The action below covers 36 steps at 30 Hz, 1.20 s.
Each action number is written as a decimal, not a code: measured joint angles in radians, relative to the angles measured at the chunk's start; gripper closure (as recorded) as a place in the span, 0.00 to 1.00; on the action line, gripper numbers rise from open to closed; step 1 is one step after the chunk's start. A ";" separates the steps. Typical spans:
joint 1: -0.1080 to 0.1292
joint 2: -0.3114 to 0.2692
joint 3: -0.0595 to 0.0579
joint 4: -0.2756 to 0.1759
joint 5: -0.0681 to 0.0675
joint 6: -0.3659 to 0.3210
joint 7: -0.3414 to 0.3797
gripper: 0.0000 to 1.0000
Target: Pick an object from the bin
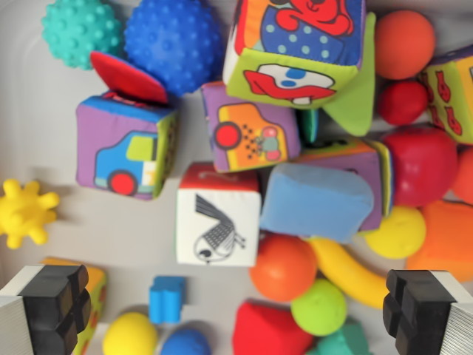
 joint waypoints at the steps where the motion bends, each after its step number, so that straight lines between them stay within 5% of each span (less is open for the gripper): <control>1: 0.000 0.000 0.000 -0.001 0.000 0.001 -0.004 0.00; 36: -0.019 0.002 0.000 -0.051 0.001 0.051 -0.265 0.00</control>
